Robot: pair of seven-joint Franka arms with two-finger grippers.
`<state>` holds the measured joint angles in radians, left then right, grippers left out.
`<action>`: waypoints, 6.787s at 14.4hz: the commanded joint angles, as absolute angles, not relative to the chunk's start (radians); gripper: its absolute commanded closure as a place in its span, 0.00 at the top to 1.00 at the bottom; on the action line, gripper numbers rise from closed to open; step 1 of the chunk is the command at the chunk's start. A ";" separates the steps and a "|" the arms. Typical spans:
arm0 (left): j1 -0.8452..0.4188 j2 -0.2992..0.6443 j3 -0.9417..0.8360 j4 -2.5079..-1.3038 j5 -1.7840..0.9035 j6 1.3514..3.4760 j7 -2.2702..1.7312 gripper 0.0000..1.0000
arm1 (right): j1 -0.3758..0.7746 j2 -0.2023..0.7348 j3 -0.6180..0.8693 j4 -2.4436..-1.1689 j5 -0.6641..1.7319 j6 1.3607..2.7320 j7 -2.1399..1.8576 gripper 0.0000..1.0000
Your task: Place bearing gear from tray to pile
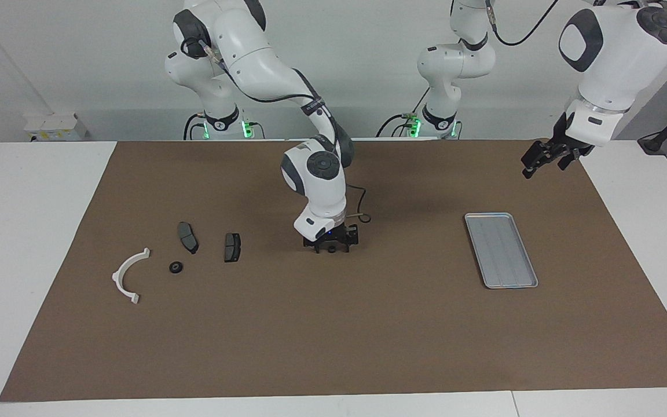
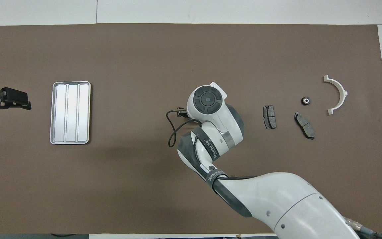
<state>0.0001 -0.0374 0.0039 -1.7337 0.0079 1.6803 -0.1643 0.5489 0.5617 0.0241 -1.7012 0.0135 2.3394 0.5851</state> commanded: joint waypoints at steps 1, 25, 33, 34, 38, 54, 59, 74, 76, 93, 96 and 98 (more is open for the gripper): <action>-0.014 -0.051 0.015 -1.749 -0.003 1.690 -0.158 1.00 | 0.546 0.565 0.028 -1.721 0.008 2.356 0.577 0.73; -0.012 -0.054 0.015 -1.749 -0.003 1.689 -0.160 1.00 | 0.249 0.436 0.026 -1.618 0.014 2.034 0.109 0.00; -0.012 -0.054 0.015 -1.749 -0.003 1.689 -0.160 1.00 | 0.080 0.408 0.025 -1.713 0.006 2.104 -0.210 0.00; -0.012 -0.054 0.015 -1.749 -0.003 1.689 -0.160 1.00 | 0.068 0.403 0.025 -1.733 0.006 2.126 -0.228 0.00; -0.012 -0.055 0.015 -1.749 -0.003 1.693 -0.160 1.00 | 0.048 0.374 0.025 -1.845 0.005 2.207 -0.265 0.00; -0.012 -0.057 0.015 -1.749 -0.003 1.689 -0.160 1.00 | 0.012 0.342 0.025 -2.000 0.005 2.333 -0.341 0.00; -0.012 -0.057 0.017 -1.749 -0.003 1.689 -0.160 1.00 | 0.017 0.344 0.025 -1.996 0.005 2.333 -0.327 0.61; -0.012 -0.057 0.015 -1.749 -0.003 1.689 -0.160 1.00 | 0.041 0.244 0.028 -1.576 -0.005 1.809 -0.133 1.00; -0.012 -0.057 0.015 -1.749 -0.003 1.689 -0.160 1.00 | 0.032 0.209 0.018 -1.526 -0.005 1.709 -0.130 1.00; -0.012 -0.057 0.015 -1.749 -0.003 1.689 -0.160 1.00 | -0.028 -0.014 0.008 -1.543 -0.015 1.545 -0.104 1.00; -0.012 -0.057 0.015 -1.749 -0.003 1.689 -0.160 1.00 | -0.028 -0.054 0.000 -1.604 -0.009 1.543 -0.101 1.00; -0.012 -0.057 0.015 -1.749 -0.003 1.689 -0.160 1.00 | -0.028 -0.066 -0.008 -1.620 -0.008 1.536 -0.100 1.00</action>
